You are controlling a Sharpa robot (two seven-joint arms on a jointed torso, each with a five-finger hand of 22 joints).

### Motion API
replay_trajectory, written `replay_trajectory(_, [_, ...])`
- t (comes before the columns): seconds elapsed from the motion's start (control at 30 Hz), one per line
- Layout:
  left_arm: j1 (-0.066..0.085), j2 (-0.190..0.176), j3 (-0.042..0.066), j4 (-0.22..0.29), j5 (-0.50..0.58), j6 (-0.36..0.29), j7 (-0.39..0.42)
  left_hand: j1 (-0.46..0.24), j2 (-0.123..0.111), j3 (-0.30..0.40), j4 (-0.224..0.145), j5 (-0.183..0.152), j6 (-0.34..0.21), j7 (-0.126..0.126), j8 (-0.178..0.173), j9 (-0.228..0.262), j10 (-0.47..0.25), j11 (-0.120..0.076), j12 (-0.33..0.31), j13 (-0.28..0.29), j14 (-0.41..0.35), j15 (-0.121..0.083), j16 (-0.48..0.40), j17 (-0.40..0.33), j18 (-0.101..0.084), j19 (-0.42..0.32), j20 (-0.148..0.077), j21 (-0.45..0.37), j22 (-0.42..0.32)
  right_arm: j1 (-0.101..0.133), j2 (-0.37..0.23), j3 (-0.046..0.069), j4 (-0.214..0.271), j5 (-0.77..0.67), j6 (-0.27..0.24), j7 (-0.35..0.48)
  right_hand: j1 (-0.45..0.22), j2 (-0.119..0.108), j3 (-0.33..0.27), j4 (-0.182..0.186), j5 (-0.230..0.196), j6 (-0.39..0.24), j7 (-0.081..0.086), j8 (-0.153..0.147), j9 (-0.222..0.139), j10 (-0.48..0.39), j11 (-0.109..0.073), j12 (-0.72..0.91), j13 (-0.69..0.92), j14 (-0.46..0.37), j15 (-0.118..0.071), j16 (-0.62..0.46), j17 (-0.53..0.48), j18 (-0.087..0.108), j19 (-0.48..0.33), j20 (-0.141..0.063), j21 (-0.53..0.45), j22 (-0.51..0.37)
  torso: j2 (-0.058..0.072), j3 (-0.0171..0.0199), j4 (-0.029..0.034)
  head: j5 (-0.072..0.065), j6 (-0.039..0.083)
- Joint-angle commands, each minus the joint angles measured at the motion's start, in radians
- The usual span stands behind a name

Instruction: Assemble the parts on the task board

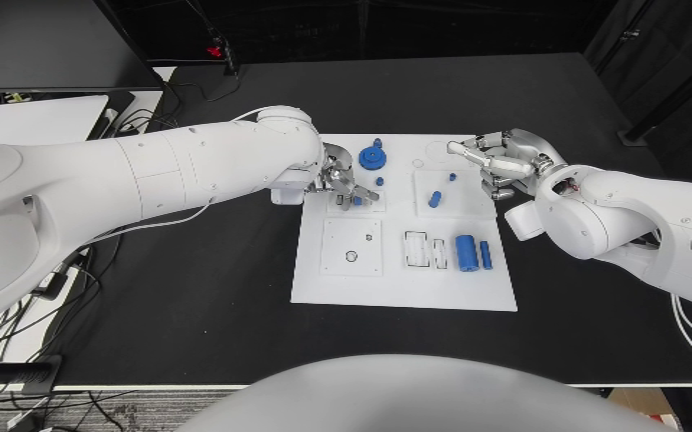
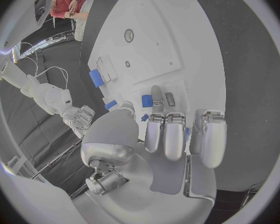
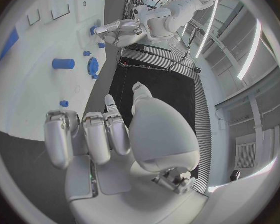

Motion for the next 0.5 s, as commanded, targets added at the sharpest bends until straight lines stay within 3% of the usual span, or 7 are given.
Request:
replay_trajectory(0.03, [0.001, -0.002, 0.000, 0.003, -0.002, -0.024, -0.005, -0.008, 0.006, -0.011, 0.000, -0.005, -0.016, 0.000, -0.004, 0.006, 0.108, 0.005, 0.003, 0.263, 0.105, 0.003, 0.001, 0.263, -0.007, 0.103, -0.005, 0.003, 0.263, 0.001, 0.001, 0.000, 0.002, -0.001, 0.009, 0.002, 0.003, 0.009, -0.008, 0.000, 0.005, -0.008, 0.013, 0.003, 0.001, 0.104, 0.007, 0.003, 0.263, 0.106, 0.005, 0.002, 0.263, 0.016, 0.035, 0.008, -0.005, 0.232, 0.000, -0.0008, -0.0003, 0.000, 0.000])
replay_trajectory(0.4, [0.001, -0.005, 0.000, 0.006, -0.002, -0.065, 0.014, -0.003, 0.013, -0.015, 0.000, -0.006, -0.026, 0.002, -0.001, 0.012, 0.108, 0.007, 0.003, 0.263, 0.105, 0.004, 0.001, 0.263, -0.007, 0.103, -0.004, 0.003, 0.263, 0.000, 0.002, 0.000, 0.000, -0.001, 0.011, -0.002, 0.003, 0.009, -0.008, 0.000, 0.005, -0.008, 0.013, 0.003, 0.001, 0.104, 0.007, 0.003, 0.263, 0.106, 0.005, 0.002, 0.263, 0.016, 0.035, 0.008, -0.005, 0.232, 0.000, -0.0002, 0.0000, 0.004, 0.000])
replay_trajectory(0.5, [0.001, -0.008, 0.000, 0.007, -0.002, -0.072, 0.018, 0.005, 0.019, -0.024, -0.001, -0.017, -0.029, 0.002, 0.015, 0.028, 0.108, 0.008, 0.003, 0.263, 0.105, 0.004, 0.001, 0.263, -0.007, 0.103, -0.003, 0.003, 0.263, -0.002, 0.003, 0.000, -0.001, -0.001, 0.011, -0.003, 0.003, 0.009, -0.008, 0.000, 0.005, -0.008, 0.013, 0.003, 0.001, 0.104, 0.007, 0.003, 0.263, 0.106, 0.005, 0.002, 0.263, 0.016, 0.035, 0.008, -0.005, 0.232, 0.000, -0.0004, 0.0000, 0.003, 0.000])
